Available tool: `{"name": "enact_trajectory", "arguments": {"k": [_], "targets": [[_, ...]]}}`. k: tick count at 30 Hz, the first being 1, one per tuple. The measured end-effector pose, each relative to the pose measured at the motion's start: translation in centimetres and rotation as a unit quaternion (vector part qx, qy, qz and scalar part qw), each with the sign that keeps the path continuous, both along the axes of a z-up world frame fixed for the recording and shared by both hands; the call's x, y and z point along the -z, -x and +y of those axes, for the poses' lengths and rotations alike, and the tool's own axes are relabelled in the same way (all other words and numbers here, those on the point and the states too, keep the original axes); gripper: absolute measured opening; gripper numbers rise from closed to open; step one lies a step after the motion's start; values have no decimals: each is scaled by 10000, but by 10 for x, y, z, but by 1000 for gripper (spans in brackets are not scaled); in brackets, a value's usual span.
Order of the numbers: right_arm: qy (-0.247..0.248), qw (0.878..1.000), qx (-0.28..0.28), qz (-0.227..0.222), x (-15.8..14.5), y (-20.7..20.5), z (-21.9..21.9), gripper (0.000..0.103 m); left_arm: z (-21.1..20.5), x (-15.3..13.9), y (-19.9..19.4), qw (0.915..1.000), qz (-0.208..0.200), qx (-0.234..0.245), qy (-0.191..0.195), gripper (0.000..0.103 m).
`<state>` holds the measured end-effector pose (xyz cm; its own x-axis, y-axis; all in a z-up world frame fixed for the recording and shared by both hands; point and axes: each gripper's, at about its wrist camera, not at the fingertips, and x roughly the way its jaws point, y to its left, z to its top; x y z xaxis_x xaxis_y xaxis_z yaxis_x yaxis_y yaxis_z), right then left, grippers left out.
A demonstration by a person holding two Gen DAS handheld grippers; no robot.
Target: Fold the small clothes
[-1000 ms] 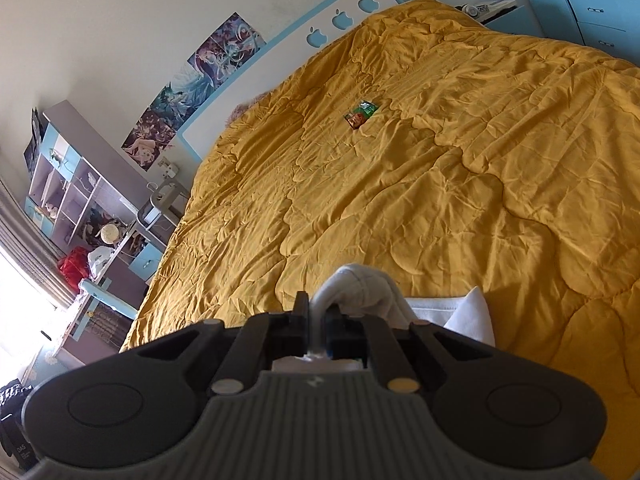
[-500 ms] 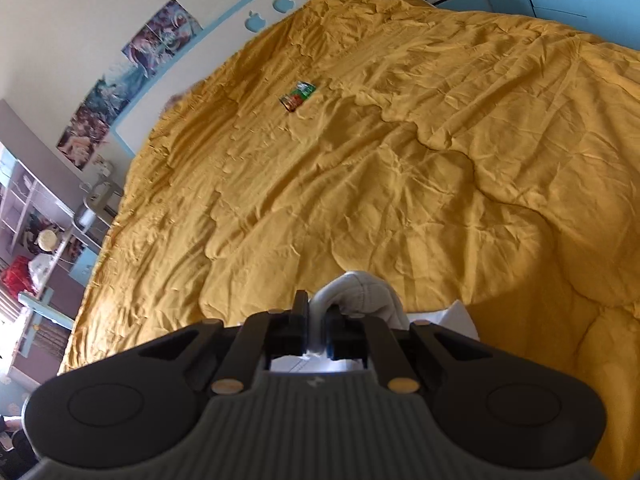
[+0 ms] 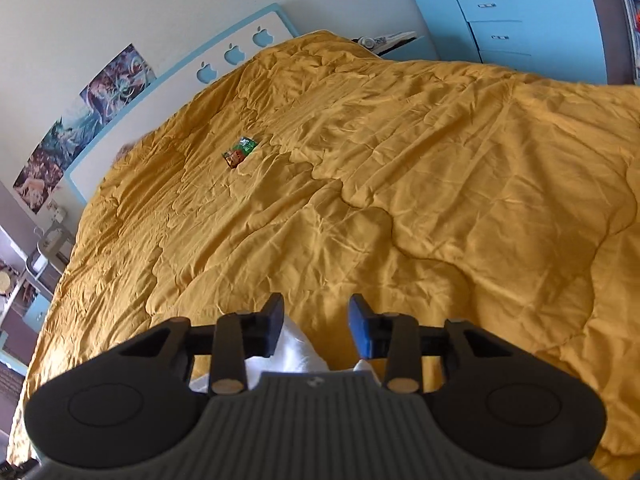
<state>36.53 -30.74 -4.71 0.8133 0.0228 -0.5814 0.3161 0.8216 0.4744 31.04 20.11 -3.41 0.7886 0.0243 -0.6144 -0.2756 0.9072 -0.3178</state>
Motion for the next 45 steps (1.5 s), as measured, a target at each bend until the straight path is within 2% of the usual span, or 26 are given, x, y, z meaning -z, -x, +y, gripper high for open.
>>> {"name": "enact_trajectory", "arguments": {"k": [3,7,10,12,15,18,22,25,27,29,32,36,39,42,44,45], "targets": [[-247,9981,-540,174,-6,13,-8,34,-6,-7,9,9995,25,291,-80,49],[-66,9938,-1067,310,-11,47,-9,37,-12,-17,30,9974,100,716,-80,52],[-115,9900,-1315,502,-10,79,-12,41,-19,-23,49,9940,362,972,-344,52],[-259,9882,-1380,615,-10,104,-16,42,-21,-26,67,9922,460,1100,-367,52],[-543,9873,-1368,600,-10,141,-19,44,-20,-26,100,9905,579,1227,-226,52],[-944,9858,-1271,568,-6,181,-20,47,-16,-25,138,9920,662,1070,-26,52],[-1754,9775,-1082,449,7,229,-20,53,-11,-16,187,9932,724,705,578,52],[-2299,9670,-922,600,24,250,-17,54,-8,-6,210,9903,732,606,1012,52],[-2345,9658,-906,641,33,255,-14,54,-7,0,214,9908,630,595,1039,52],[-2140,9709,-855,647,41,253,-11,54,-4,7,210,9905,704,421,1105,52],[-2294,9705,-526,520,56,248,-10,54,8,23,210,9823,702,52,1738,52],[-2689,9626,-279,177,70,245,-7,53,23,48,214,9602,589,-302,2714,52],[-3017,9533,-95,23,81,244,-4,52,27,64,208,9492,615,-438,3054,53],[-3369,9414,127,-118,95,241,-3,45,29,76,202,9380,463,-533,3393,53],[-3475,9374,222,-95,103,237,-2,30,28,80,196,9350,374,-594,3477,53],[-3519,9357,244,-87,105,236,-1,29,24,82,192,9360,299,-614,3453,52]]}}
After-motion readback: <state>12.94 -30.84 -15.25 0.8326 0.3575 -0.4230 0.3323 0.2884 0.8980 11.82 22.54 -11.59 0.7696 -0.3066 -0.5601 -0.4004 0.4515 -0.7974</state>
